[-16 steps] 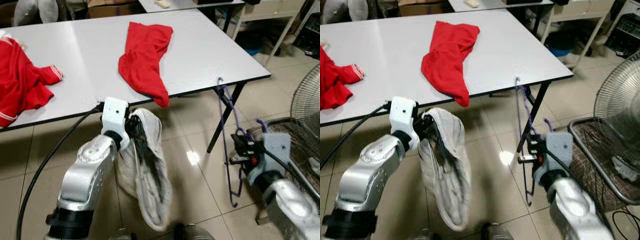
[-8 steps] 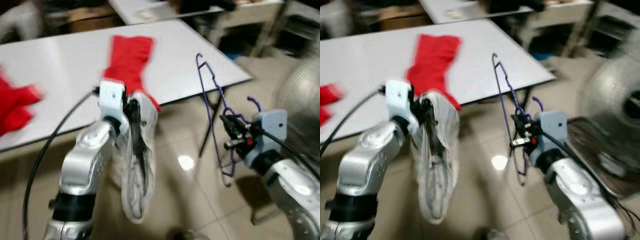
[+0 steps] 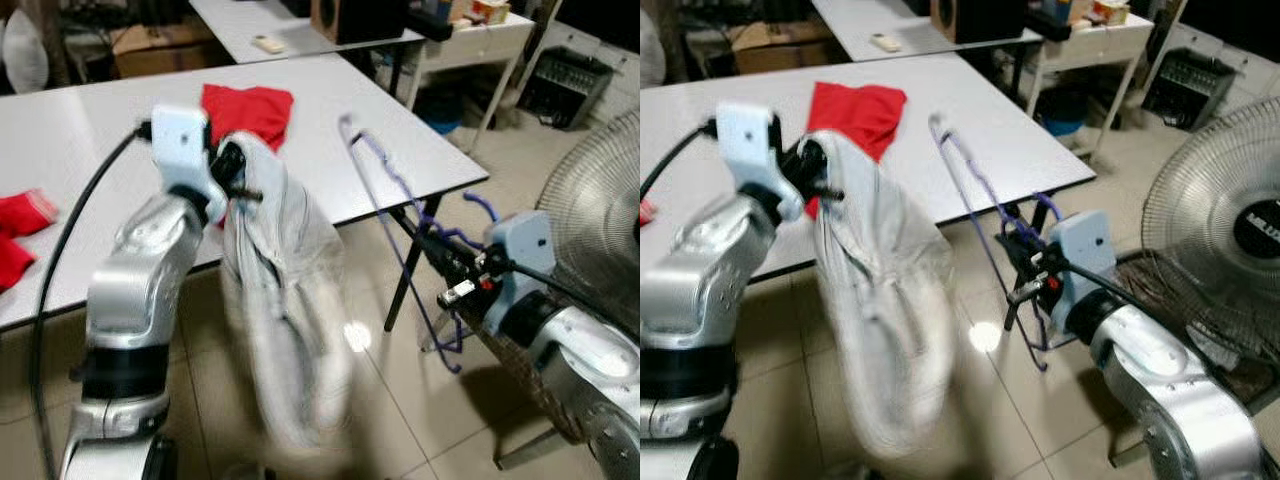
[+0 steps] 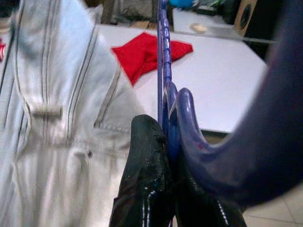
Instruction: Hang hanger
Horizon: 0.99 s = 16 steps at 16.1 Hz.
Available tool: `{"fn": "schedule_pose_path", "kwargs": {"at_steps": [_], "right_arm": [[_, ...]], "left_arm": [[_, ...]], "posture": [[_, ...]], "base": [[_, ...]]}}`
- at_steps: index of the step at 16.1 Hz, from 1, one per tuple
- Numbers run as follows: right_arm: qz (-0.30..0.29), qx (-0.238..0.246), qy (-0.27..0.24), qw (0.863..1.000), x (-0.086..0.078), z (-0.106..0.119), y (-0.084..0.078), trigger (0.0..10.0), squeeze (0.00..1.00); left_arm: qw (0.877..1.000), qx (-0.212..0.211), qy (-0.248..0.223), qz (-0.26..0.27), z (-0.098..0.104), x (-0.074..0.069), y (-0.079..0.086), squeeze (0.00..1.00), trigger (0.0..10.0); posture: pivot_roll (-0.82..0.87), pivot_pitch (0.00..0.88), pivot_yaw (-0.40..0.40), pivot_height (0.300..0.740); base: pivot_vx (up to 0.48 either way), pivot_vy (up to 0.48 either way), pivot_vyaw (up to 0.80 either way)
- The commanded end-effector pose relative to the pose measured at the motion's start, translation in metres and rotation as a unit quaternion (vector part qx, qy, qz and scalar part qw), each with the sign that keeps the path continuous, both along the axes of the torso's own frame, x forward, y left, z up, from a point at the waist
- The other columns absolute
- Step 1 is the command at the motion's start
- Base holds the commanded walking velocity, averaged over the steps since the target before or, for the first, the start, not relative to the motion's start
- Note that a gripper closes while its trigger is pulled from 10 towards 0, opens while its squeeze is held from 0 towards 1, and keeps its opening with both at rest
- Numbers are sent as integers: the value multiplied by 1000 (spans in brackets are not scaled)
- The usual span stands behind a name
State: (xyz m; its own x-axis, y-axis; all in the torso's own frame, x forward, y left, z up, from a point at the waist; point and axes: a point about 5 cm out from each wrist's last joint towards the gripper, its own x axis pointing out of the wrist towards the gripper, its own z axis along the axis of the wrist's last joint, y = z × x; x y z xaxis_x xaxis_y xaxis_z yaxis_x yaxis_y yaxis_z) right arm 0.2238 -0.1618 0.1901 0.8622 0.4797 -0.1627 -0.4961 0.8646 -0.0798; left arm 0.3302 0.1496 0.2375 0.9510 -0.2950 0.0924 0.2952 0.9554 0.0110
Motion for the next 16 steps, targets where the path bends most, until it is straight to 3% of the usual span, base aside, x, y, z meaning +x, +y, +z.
{"fn": "schedule_pose_path", "kwargs": {"at_steps": [1, 4, 7, 11, 14, 16], "right_arm": [[18, 3, -19, 1000, -1, 10, 3, 10000, 0], [15, 15, -40, 999, 2, 17, 2, 10000, 0], [30, 30, -50, 998, -1, 24, 3, 10000, 0], [81, 79, -76, 991, -5, 43, 7, 10000, 0], [58, 72, -78, 993, 0, 43, -3, 10000, 0], [56, 77, -87, 992, 3, 47, -2, 10000, 0]], "left_arm": [[998, -5, -65, -4, 35, 1, 3, 0, 10000], [995, -4, -90, -38, 54, 9, -10, 0, 10000], [993, -21, -117, -25, 77, 20, -7, 0, 10000], [986, 7, -168, 4, 114, 42, 4, 0, 10000], [971, 37, -235, 32, 166, 54, 11, 0, 10000], [955, 28, -286, 66, 208, 50, 22, 0, 10000]], "posture": [[-83, 0, -26, 740], [-90, 0, -5, 740], [-88, 0, 0, 740], [-85, 0, 1, 740], [-78, 0, -11, 740], [-75, 0, -5, 740]], "base": [[307, 0, 800], [309, 0, 267], [310, 0, 0], [317, 0, 0], [321, 0, 0], [322, 0, 0]]}}
